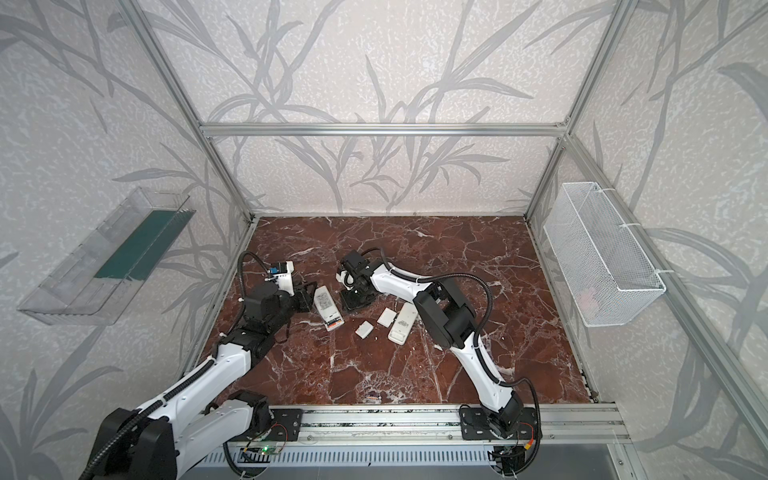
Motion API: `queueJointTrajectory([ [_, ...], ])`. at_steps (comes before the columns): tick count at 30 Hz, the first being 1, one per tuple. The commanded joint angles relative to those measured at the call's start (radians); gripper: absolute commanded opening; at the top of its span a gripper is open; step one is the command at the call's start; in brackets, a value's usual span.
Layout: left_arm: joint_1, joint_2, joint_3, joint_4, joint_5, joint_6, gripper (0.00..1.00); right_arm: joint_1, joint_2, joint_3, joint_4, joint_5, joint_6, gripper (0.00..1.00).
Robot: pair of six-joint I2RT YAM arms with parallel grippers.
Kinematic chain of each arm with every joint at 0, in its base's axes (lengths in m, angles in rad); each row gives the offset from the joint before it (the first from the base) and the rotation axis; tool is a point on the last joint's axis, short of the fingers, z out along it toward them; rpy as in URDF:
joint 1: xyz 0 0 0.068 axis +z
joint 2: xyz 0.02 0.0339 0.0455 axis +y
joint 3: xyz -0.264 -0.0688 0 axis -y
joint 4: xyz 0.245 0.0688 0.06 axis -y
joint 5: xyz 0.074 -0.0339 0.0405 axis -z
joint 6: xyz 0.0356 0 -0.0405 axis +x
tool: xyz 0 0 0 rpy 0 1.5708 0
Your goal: Unload the batteries from the remote control
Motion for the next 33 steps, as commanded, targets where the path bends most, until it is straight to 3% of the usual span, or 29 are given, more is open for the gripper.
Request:
queueJointTrajectory([
  [1, 0.001, -0.005, -0.022, 0.034, 0.019, -0.011, 0.00, 0.017, 0.058, 0.000, -0.042, 0.007, -0.002, 0.37],
  [10, 0.001, -0.005, -0.044, 0.023, -0.032, -0.016, 0.00, 0.045, 0.100, 0.039, -0.036, -0.033, -0.001, 0.37],
  [18, -0.013, -0.148, -0.099, -0.096, -0.147, -0.059, 0.00, 0.068, 0.108, 0.010, -0.016, -0.039, -0.003, 0.37],
  [24, -0.018, -0.232, -0.147, -0.165, -0.200, -0.173, 0.00, 0.077, 0.169, 0.059, -0.082, -0.025, -0.010, 0.37],
  [33, -0.018, -0.239, -0.216, -0.058, -0.249, -0.381, 0.00, 0.097, 0.176, 0.044, -0.110, -0.007, -0.008, 0.37],
])
